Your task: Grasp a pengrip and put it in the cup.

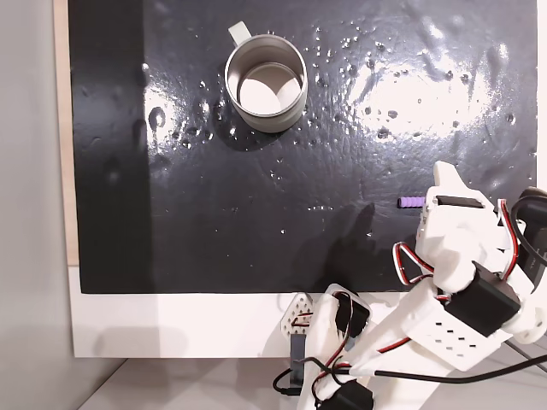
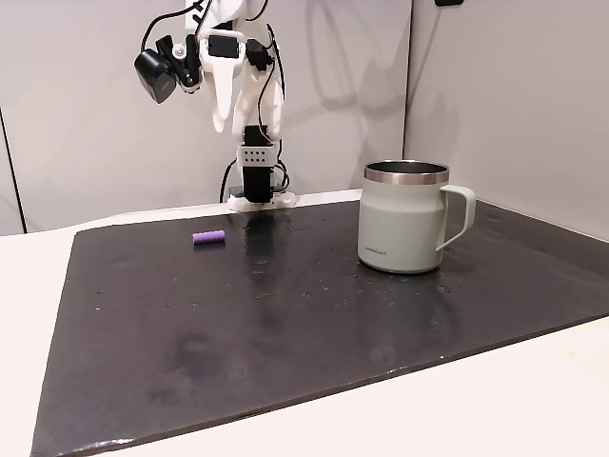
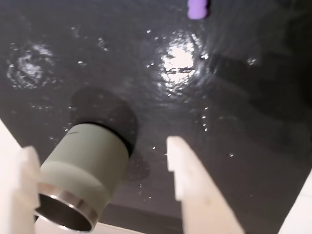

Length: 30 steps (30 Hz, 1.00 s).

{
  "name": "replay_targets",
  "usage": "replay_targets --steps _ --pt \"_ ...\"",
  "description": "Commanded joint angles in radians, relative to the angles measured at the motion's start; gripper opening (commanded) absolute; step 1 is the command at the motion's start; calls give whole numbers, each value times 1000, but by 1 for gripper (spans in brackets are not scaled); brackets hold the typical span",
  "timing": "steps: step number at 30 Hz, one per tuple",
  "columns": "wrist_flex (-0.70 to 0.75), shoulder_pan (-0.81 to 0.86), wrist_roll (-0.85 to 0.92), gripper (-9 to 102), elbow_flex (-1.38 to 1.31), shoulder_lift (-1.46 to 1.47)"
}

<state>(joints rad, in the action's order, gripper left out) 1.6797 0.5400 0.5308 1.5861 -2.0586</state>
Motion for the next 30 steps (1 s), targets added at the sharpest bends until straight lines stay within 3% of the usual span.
replay_targets --steps 1,11,30 --pt "5 51 66 27 0 31" --pt "-21 137 169 27 9 253" --pt "-216 147 175 26 28 588"
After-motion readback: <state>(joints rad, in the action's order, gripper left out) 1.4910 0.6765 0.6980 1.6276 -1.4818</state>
